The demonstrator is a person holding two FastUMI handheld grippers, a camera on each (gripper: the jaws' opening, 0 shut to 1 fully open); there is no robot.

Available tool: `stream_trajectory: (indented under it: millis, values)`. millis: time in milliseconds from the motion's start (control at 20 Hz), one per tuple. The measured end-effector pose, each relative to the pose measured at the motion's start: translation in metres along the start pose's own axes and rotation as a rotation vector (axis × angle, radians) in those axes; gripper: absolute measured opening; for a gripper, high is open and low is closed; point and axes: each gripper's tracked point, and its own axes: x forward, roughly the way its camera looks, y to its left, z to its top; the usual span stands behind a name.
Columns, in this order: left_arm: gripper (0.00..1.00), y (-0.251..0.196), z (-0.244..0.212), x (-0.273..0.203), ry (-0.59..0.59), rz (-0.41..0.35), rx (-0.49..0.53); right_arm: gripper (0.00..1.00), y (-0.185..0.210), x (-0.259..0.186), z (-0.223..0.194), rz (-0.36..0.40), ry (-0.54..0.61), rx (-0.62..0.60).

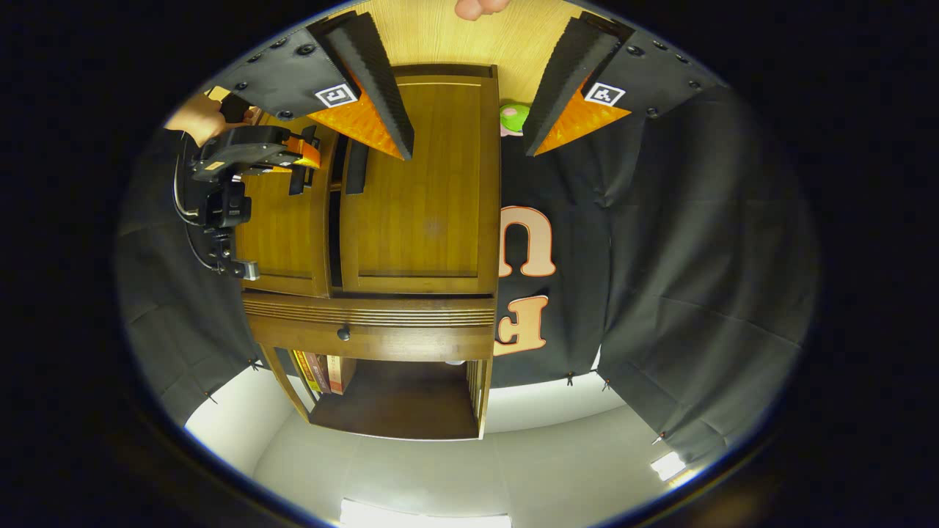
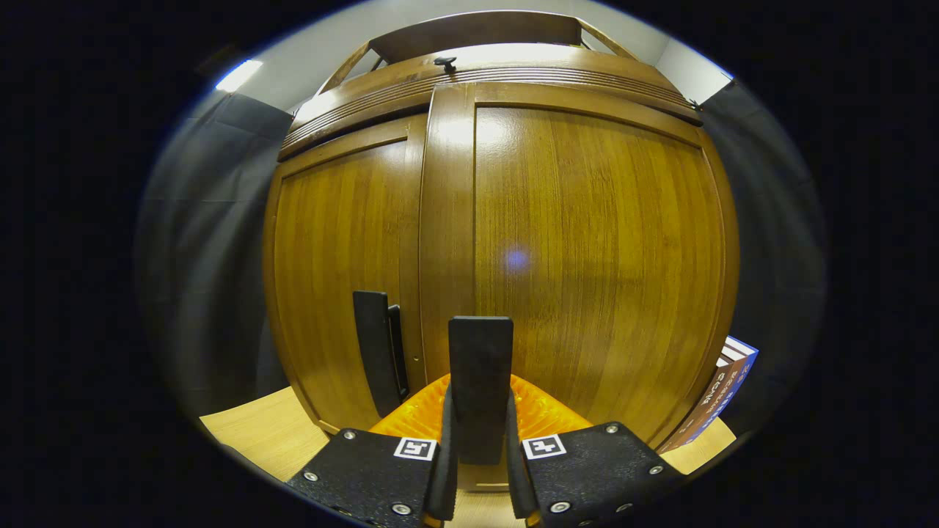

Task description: Open the right door of the double-door shoe cabinet with the right hand, and open the left door with the left hand.

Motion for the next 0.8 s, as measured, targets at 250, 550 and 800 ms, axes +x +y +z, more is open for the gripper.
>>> stream_trajectory:
  millis: [250,550,800]
  values:
    - [0.94,-0.029,0.007,0.002,-0.016,-0.038,0.031,0.29,-0.006,-0.038,-0.006,0.022,0.009,0.009]
    - [0.96,-0.076,0.002,0.000,-0.008,-0.107,0.012,0.29,-0.021,-0.081,-0.013,0.058,0.036,0.016]
    - [0.96,-0.106,-0.001,-0.003,-0.004,-0.142,0.018,0.28,-0.039,-0.113,-0.014,0.063,0.055,0.014]
